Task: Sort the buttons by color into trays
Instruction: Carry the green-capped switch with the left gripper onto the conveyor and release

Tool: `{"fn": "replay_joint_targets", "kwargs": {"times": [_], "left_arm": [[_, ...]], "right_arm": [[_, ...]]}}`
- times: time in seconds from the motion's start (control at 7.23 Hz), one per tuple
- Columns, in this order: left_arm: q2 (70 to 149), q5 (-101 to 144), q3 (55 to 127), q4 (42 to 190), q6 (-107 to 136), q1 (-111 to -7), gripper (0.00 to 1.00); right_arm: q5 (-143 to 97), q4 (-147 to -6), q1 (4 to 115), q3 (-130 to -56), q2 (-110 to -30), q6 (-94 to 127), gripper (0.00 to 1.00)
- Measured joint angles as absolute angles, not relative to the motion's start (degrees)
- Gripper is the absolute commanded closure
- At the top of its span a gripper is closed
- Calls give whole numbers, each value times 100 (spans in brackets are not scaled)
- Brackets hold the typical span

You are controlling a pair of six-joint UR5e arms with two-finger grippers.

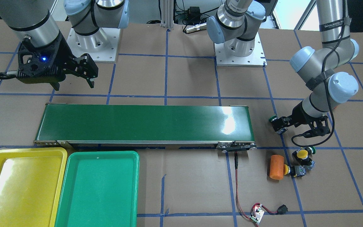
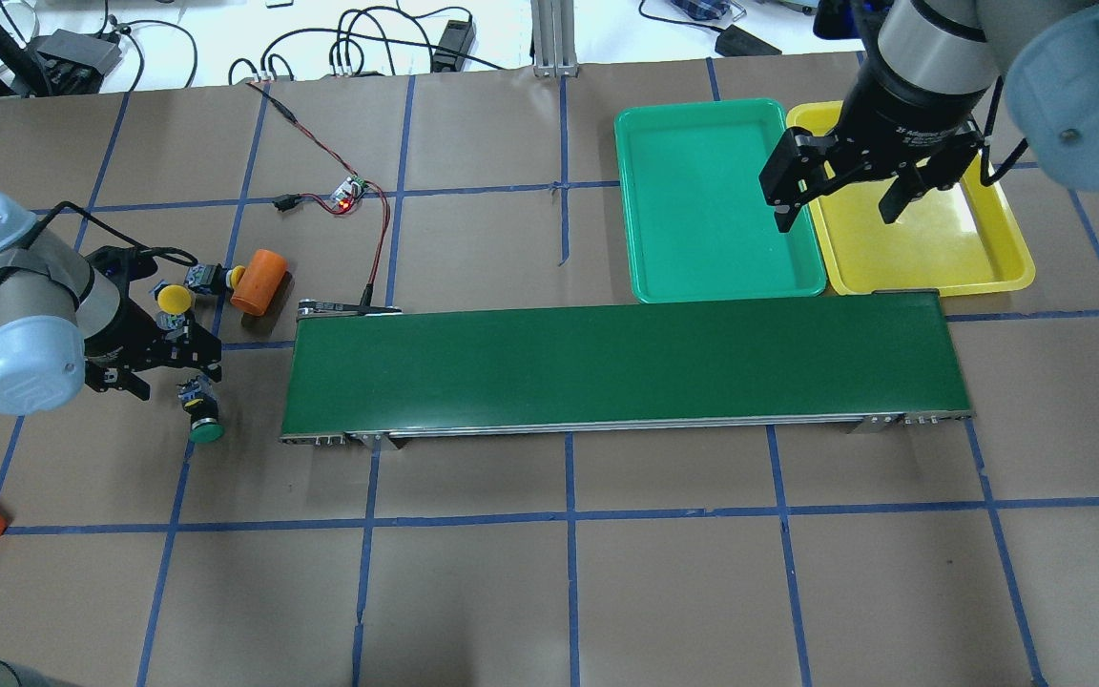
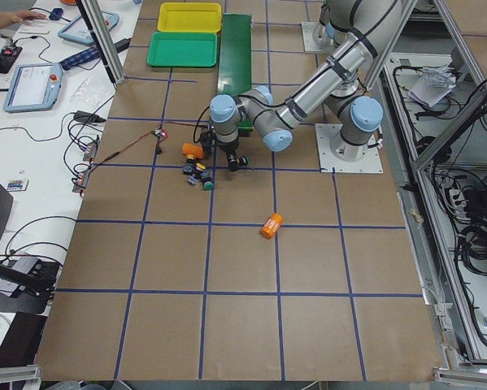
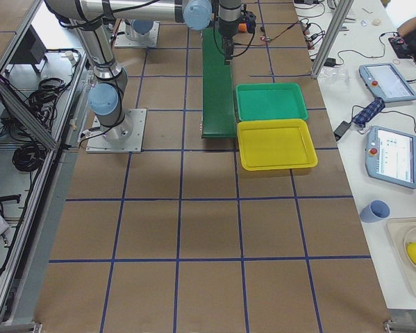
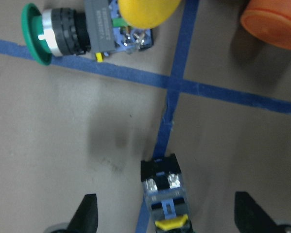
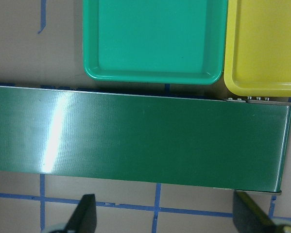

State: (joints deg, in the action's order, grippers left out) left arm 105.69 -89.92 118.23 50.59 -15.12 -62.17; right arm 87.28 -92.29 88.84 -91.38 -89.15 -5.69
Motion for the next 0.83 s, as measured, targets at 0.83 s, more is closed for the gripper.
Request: {"fn": "replay_joint_targets", "kwargs": {"times": [0.83], "left_arm": [[10462,-8963,11866,5071,-1567,-6284,100]], "right_arm": [[8724,-9226,8886,-9142,-8920,-572,0]]}}
